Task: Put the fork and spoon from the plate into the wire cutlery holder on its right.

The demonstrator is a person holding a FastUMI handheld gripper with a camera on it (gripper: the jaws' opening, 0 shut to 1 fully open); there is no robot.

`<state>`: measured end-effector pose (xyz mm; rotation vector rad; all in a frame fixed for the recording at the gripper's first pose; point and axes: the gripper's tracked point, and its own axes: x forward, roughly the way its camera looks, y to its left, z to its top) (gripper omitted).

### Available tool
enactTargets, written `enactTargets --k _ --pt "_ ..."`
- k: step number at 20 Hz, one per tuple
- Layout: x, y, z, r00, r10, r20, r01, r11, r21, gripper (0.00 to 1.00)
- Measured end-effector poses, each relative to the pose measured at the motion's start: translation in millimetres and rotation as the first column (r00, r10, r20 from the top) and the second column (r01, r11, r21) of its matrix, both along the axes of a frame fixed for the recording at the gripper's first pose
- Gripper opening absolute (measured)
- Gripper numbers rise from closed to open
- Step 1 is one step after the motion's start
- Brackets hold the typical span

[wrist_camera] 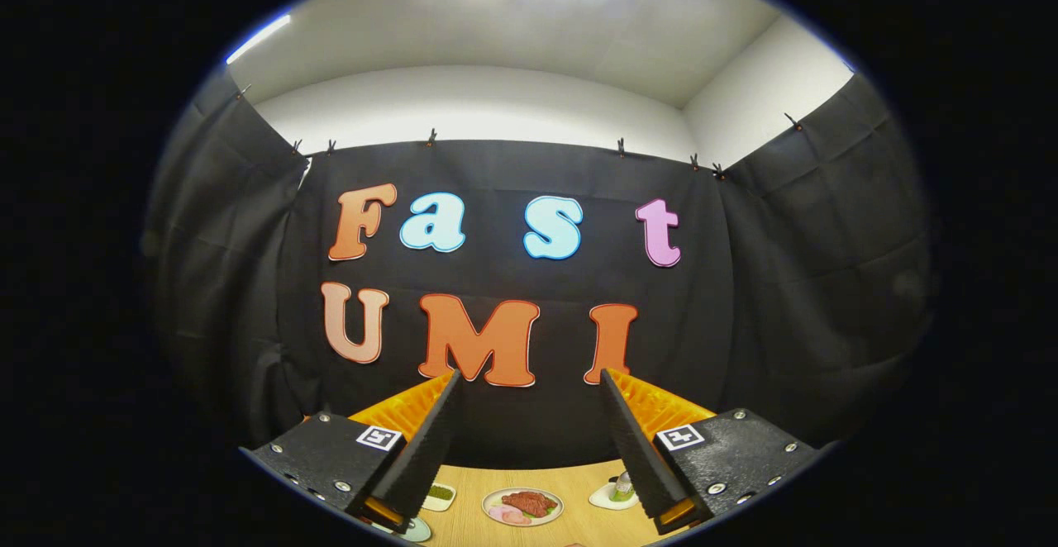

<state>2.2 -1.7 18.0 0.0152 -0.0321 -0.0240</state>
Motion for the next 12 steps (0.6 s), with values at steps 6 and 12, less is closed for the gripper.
enactTargets --k 6,12 --pt "1.8 18.3 -10.8 0.999 0.013 -0.034 -0.013 1.0 0.013 0.96" --pt "5.2 44.8 -31.4 0.996 0.031 -0.083 -0.03 1.0 0.009 0.96"
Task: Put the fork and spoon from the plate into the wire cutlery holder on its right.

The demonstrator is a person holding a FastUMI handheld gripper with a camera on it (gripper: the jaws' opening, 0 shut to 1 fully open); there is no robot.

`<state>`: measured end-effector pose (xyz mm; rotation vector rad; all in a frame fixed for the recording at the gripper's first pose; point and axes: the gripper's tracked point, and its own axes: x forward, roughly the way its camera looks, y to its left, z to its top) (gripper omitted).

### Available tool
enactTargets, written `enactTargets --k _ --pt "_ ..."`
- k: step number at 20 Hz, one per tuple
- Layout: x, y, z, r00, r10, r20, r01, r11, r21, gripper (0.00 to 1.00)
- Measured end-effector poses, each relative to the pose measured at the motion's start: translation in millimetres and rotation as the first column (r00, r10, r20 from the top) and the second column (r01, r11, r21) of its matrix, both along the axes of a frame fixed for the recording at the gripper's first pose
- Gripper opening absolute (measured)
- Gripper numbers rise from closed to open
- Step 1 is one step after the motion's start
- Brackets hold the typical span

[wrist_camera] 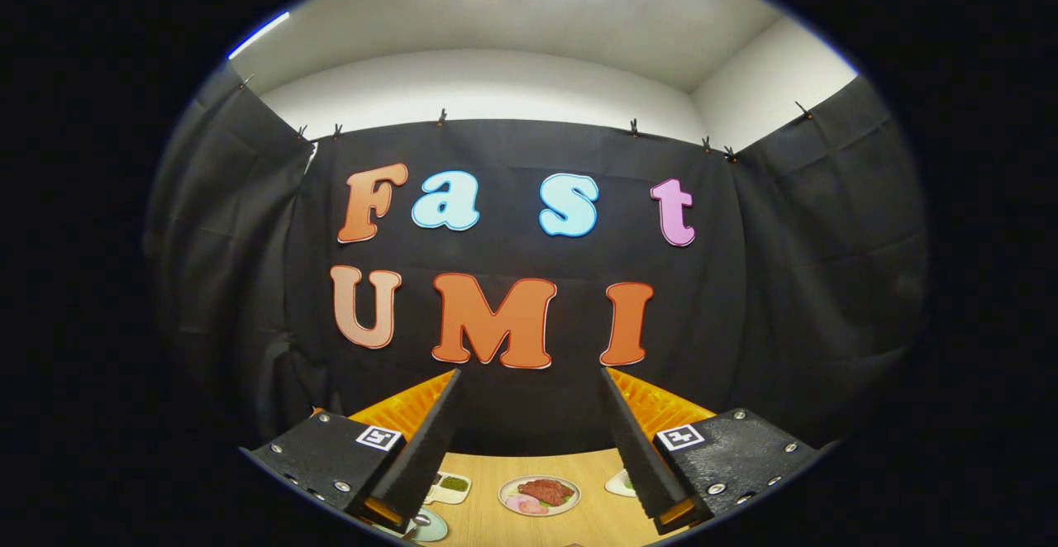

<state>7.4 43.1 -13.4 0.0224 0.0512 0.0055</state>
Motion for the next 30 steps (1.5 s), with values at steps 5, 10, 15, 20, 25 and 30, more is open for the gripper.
enactTargets --k 5,10,15,20,25,30 --pt "3.0 34.2 -13.1 0.999 0.024 -0.023 -0.024 1.0 -0.02 0.96" --pt "9.3 78.0 -21.3 0.997 0.061 -0.037 -0.06 0.998 0.007 0.96" --pt "18.6 123.5 -52.6 0.987 0.11 -0.12 -0.109 0.994 0.009 0.96" --pt "20.7 166.3 -98.1 0.949 0.183 -0.258 -0.182 0.983 0.03 0.96" --pt "12.9 198.8 -166.3 0.849 0.252 -0.465 -0.222 0.968 0.12 0.97" --pt "-7.9 217.2 -246.0 0.679 0.267 -0.684 -0.264 0.958 0.113 0.94"
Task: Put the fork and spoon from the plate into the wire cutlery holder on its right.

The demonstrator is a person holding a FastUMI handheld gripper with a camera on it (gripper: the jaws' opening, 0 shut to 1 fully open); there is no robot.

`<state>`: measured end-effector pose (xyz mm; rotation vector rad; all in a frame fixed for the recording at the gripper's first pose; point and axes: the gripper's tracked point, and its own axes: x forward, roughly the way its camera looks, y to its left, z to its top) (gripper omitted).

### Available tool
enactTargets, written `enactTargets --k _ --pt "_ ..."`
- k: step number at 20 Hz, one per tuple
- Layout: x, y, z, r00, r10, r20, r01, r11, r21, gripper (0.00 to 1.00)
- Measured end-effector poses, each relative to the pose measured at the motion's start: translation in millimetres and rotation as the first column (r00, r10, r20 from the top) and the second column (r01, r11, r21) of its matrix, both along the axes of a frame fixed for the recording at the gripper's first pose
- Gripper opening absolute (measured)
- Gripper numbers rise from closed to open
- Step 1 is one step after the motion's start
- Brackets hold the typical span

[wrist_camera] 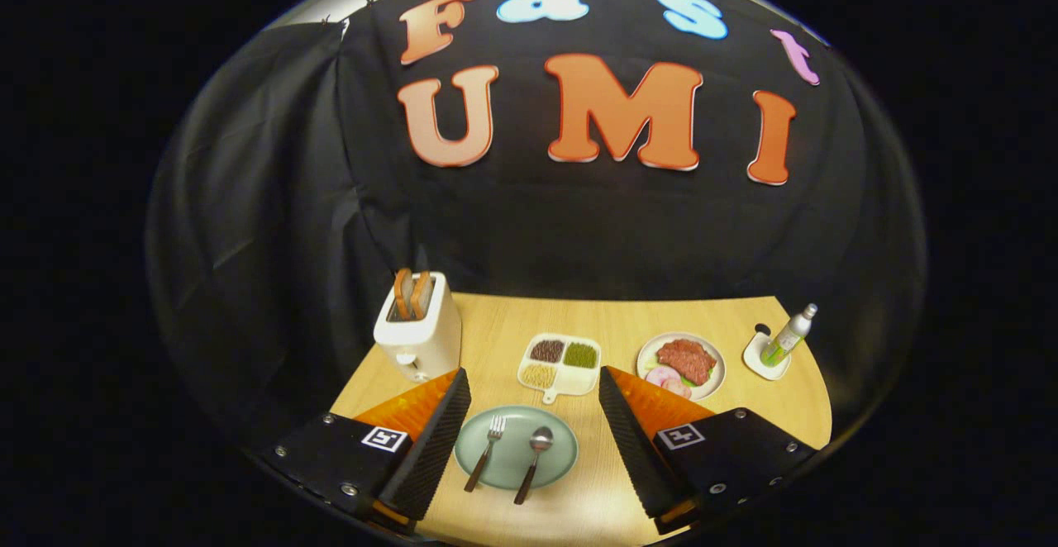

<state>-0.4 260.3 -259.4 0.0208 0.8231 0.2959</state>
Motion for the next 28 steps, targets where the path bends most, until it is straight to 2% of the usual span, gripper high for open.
enactTargets --k 3,7,15,19,23,26,27,28 --pt "-20.5 10.8 -45.8 0.985 0.047 -0.167 -0.054 0.998 -0.038 0.94" --pt "-31.5 9.0 -99.2 0.957 0.066 -0.283 -0.103 0.988 -0.117 0.94" --pt "-62.5 17.4 -197.6 0.836 0.056 -0.546 -0.164 0.975 -0.151 0.91" --pt "-78.3 24.3 -231.9 0.755 0.021 -0.655 -0.153 0.978 -0.144 0.82" --pt "-89.9 23.5 -257.0 0.704 -0.055 -0.708 -0.107 0.977 -0.182 0.71" --pt "-104.8 30.2 -266.6 0.644 -0.11 -0.757 -0.031 0.985 -0.17 0.58" --pt "-106.8 28.4 -270.0 0.636 -0.13 -0.76 -0.014 0.983 -0.181 0.54" --pt "-107.9 25.9 -272.6 0.632 -0.147 -0.761 -0.004 0.981 -0.193 0.45"
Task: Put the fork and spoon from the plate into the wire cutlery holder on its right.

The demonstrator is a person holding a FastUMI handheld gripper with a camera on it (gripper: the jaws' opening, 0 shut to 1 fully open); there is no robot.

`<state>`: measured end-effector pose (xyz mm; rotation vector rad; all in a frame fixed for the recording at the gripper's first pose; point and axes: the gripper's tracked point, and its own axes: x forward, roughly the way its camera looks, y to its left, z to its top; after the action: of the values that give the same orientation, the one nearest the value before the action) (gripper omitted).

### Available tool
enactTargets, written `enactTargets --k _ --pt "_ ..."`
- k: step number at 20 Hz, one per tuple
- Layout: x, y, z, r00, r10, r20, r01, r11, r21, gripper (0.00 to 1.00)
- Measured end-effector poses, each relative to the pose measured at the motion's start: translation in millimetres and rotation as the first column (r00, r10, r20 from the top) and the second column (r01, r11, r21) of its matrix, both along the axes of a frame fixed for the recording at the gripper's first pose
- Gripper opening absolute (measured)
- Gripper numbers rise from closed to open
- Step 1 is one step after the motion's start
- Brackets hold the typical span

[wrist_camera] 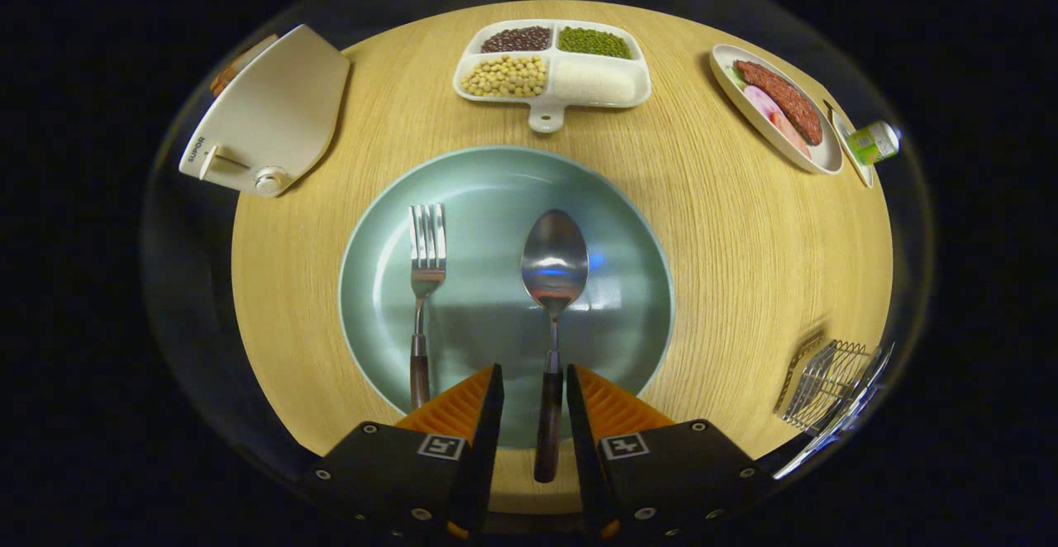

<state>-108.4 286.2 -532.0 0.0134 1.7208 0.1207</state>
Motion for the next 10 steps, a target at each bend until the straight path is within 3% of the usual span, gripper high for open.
enactTargets --k 6,10 --pt "-1.2 -4.2 -9.8 1.0 -0.012 0.023 0.012 1.0 -0.01 0.13" --pt "0.9 -3.8 -4.4 0.996 0.042 0.081 -0.045 0.998 0.035 0.07"
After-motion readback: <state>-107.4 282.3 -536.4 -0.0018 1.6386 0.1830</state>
